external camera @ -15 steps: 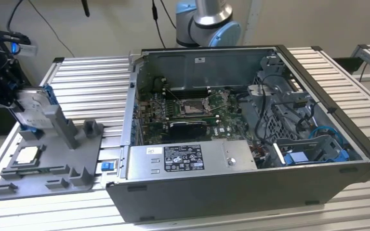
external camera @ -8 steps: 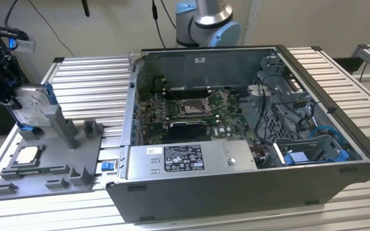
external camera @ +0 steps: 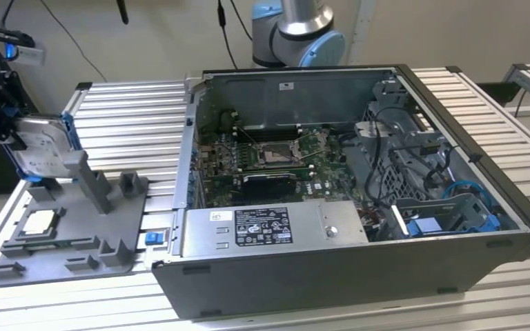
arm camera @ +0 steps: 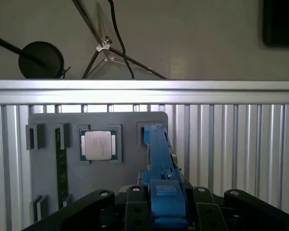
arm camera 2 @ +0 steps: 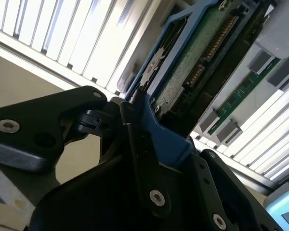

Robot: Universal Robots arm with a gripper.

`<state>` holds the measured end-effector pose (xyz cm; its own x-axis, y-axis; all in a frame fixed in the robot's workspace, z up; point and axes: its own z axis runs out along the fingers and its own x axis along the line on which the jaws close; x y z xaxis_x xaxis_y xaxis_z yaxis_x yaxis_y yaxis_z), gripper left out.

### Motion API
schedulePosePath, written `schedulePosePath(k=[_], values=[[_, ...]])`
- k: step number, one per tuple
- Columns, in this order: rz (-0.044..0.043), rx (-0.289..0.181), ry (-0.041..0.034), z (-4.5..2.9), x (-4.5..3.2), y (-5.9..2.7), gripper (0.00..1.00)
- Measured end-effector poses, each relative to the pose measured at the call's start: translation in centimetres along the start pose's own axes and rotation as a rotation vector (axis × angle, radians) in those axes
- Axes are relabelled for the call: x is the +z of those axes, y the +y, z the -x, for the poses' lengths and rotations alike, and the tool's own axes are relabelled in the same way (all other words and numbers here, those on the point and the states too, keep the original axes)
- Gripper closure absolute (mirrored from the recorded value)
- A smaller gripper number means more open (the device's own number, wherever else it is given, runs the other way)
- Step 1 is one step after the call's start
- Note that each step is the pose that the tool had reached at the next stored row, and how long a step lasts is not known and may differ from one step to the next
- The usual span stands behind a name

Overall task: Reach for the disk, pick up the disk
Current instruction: 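Pick up the disk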

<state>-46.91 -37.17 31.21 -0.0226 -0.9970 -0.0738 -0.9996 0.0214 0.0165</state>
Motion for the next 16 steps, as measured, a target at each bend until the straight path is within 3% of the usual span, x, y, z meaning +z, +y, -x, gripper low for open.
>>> schedulePosePath(k=[5, 12, 16], values=[[-0.0143, -0.001, -0.0003, 0.06, -0.74, 0.15, 1.00], [-0.0201, -0.001, -0.0003, 0.20, -2.66, 0.30, 1.00], [-0.0298, -0.002, -0.0006, 0.27, -3.65, 0.40, 1.00]])
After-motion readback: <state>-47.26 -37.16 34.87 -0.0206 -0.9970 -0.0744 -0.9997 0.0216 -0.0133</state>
